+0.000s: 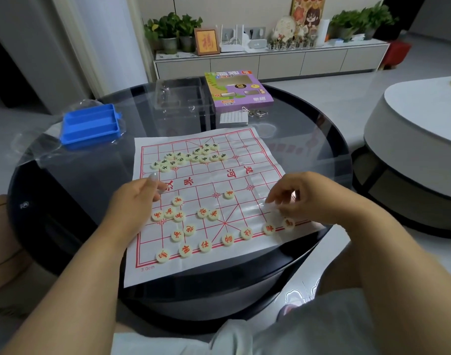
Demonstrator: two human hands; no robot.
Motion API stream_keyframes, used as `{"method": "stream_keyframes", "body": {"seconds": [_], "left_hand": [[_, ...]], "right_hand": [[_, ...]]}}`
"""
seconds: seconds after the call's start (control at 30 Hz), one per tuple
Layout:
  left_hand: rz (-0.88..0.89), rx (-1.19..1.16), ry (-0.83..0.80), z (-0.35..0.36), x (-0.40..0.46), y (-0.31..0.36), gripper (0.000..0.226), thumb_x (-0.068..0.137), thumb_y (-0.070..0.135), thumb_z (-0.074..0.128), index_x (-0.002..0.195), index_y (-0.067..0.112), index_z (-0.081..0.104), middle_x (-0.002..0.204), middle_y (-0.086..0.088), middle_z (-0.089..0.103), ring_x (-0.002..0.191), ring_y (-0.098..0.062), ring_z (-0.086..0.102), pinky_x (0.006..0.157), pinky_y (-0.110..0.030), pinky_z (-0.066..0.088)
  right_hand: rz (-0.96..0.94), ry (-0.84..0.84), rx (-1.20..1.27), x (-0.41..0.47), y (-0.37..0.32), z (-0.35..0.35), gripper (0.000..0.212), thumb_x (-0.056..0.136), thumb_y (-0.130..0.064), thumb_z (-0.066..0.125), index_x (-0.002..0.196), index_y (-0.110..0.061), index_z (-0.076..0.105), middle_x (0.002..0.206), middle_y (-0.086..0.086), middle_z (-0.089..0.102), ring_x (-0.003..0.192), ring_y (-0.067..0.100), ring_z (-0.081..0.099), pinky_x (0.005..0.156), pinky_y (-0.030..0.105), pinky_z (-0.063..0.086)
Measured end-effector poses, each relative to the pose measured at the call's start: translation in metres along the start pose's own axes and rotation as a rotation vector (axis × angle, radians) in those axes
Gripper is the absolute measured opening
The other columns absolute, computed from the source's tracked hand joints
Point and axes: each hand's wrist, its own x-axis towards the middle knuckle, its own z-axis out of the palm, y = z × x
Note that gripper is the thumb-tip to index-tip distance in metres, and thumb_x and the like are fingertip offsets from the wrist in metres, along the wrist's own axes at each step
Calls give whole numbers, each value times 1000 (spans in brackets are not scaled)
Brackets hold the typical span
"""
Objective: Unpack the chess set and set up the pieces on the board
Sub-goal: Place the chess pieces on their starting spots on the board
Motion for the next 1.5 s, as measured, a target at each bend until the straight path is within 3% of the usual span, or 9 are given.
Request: {"method": "stream_keyframes", "body": {"seconds": [0.13,0.4,0.57,0.67,0.93,1.07,1.13,1.27,1.5], "left_hand": [[-8,-12,-9,-1,1,-1,44,100,48,30,103,24,67,91,6,60,69,-7,58,53,-15,38],[-9,-18,-51,-6,4,-4,40,99,50,32,98,28,66,91,8,61,81,-7,59,60,-20,41],[-6,-65,-84,-10,4,-6,36,100,45,36,99,27,67,93,7,62,83,-6,56,69,-23,42],[5,-69,-102,-12,3,-8,33,99,45,37,98,29,66,93,8,63,86,-6,57,70,-23,43],[-3,-98,-138,-19,1,-10,29,98,43,42,101,29,67,94,9,64,86,-11,63,64,-20,47],[-32,-145,-187,-21,-2,-8,16,94,37,54,96,29,68,88,18,66,70,-4,69,50,-14,49],[-18,-100,-218,-23,-2,-8,9,90,33,62,97,32,68,92,22,63,74,-7,69,53,-16,51],[33,7,-295,-32,-2,-10,22,79,25,76,99,31,68,106,18,59,92,-6,61,65,-14,47],[92,117,-343,-36,-5,-9,34,73,21,81,100,33,66,107,23,53,94,1,56,65,-10,46]], "right_hand": [[-19,43,-15,11,-9,10,19,85,-23,65,100,-34,68,99,-14,63,87,3,58,77,19,53],[-48,72,-26,24,-44,36,22,86,-28,65,108,-29,66,99,-14,58,86,5,56,76,14,49],[-78,192,-64,37,-69,69,32,83,-44,64,110,-26,65,101,-10,59,90,7,54,80,24,50],[-94,216,-120,44,-75,80,34,84,-43,62,113,-26,64,104,-7,58,96,11,51,83,28,48],[-68,234,-189,51,-80,88,33,84,-44,63,112,-28,65,108,-7,58,98,12,49,86,30,48],[-63,232,-186,50,-79,88,32,84,-44,63,112,-28,65,108,-8,58,98,12,49,86,28,48],[-67,229,-182,50,-79,87,32,84,-43,64,112,-27,66,107,-8,58,98,12,49,85,27,47],[-48,171,-140,48,-77,82,36,81,-41,68,114,-26,65,110,-8,57,99,11,49,85,24,47],[-9,124,-59,38,-76,71,49,75,-33,76,121,-26,59,114,-11,56,98,8,52,83,20,46]]}}
